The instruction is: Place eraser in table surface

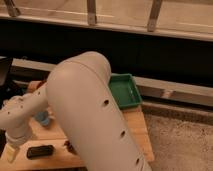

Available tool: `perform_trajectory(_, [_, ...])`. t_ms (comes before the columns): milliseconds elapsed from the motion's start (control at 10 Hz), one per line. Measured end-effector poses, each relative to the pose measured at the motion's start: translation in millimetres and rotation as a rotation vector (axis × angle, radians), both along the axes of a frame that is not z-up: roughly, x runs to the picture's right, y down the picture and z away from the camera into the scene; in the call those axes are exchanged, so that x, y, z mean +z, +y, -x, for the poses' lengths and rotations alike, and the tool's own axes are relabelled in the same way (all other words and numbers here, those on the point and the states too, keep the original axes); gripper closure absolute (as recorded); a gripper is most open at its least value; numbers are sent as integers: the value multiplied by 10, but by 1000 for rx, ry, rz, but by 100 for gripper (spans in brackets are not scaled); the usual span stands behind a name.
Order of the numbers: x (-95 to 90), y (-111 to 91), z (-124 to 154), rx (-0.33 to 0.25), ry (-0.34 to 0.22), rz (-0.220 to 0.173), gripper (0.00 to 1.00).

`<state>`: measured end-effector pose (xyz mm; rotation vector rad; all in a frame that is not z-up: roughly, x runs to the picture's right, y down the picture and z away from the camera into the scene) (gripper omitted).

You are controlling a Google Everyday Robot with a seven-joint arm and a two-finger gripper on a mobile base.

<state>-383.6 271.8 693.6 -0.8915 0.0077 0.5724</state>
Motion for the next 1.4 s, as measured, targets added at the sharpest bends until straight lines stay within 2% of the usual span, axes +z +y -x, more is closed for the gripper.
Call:
perform_trajectory(200, [-5,27,-45,-8,15,-45,21])
perform_trajectory(500, [11,12,-61,-6,19,-50,21])
perform_trajectory(1400, [253,504,-140,-30,72,73,21])
